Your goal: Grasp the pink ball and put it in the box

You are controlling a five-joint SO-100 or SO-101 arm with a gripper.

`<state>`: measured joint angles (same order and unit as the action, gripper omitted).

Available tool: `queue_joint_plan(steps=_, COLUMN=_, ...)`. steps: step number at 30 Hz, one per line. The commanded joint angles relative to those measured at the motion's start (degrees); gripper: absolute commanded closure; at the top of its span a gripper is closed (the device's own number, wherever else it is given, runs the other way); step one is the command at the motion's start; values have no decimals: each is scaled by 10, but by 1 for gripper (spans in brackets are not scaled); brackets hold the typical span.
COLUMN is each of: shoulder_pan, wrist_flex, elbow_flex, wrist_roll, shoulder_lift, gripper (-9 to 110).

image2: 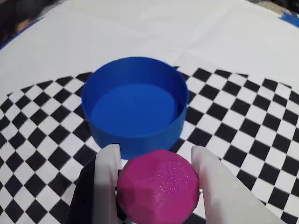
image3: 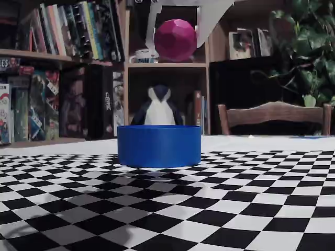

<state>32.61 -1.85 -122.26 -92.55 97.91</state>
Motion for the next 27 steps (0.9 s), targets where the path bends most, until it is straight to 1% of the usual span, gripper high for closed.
queue_joint_plan(steps=1, shoulder_pan=4, wrist_flex=-9, elbow_flex=39, wrist_roll=4, shoulder_lift=-6, gripper=101)
queue_joint_plan(steps=27, shoulder_pan=16, wrist_flex=-11, elbow_flex=163, wrist_roll=4, shoulder_lift=-137, gripper=101)
